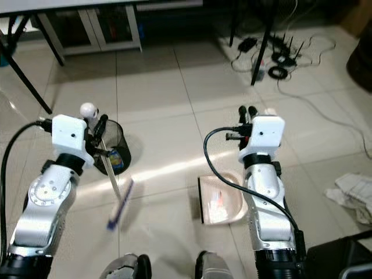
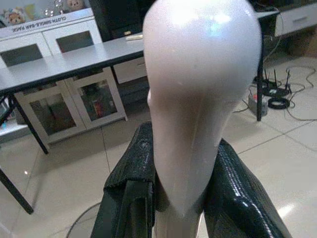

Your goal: Sweep floor

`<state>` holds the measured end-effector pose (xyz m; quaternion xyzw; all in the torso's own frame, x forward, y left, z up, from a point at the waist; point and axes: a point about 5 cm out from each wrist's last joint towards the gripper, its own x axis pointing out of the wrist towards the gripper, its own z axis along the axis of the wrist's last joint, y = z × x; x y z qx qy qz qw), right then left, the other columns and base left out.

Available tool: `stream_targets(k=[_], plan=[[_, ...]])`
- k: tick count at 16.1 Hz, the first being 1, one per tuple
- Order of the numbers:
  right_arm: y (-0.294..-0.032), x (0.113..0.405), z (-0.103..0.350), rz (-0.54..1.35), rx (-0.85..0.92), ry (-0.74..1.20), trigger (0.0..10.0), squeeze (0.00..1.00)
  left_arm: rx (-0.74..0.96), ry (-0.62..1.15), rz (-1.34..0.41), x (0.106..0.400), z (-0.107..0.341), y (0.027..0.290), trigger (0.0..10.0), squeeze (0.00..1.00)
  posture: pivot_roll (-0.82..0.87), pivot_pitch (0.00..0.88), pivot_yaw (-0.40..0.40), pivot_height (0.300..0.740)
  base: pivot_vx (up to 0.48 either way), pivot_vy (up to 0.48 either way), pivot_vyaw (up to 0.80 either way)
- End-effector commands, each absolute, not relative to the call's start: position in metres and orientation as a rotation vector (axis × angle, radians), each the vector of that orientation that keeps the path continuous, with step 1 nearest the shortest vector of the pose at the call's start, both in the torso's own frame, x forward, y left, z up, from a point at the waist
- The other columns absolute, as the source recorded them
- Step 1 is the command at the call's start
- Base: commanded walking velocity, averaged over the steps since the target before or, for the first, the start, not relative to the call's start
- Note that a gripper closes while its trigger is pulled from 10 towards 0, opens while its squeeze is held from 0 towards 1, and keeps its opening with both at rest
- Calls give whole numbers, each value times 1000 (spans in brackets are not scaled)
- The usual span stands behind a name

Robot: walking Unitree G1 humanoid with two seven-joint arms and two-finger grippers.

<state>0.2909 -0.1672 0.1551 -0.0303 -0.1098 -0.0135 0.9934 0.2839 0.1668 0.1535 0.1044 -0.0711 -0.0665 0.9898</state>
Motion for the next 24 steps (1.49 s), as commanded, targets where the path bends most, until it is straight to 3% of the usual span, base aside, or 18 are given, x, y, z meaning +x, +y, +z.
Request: stream_targets(k=[1, 3, 7, 24], plan=[[-164, 291, 156, -24, -46, -238, 10000, 0, 224, -148, -116, 282, 153, 168, 10000, 0, 3, 70, 19, 740, 0, 0, 0], [-160, 294, 141, -44, 117, -177, 10000, 0, 254, -135, -95, 281, 146, 171, 10000, 0, 34, 72, 20, 740, 0, 0, 0], [-151, 297, 133, -9, 88, -126, 10000, 0, 238, -136, -142, 288, 147, 166, 10000, 0, 28, 85, 38, 740, 0, 0, 0], [-162, 298, 132, -108, 138, -82, 10000, 0, 230, -125, -205, 290, 144, 158, 10000, 0, 23, 89, 47, 740, 0, 0, 0]])
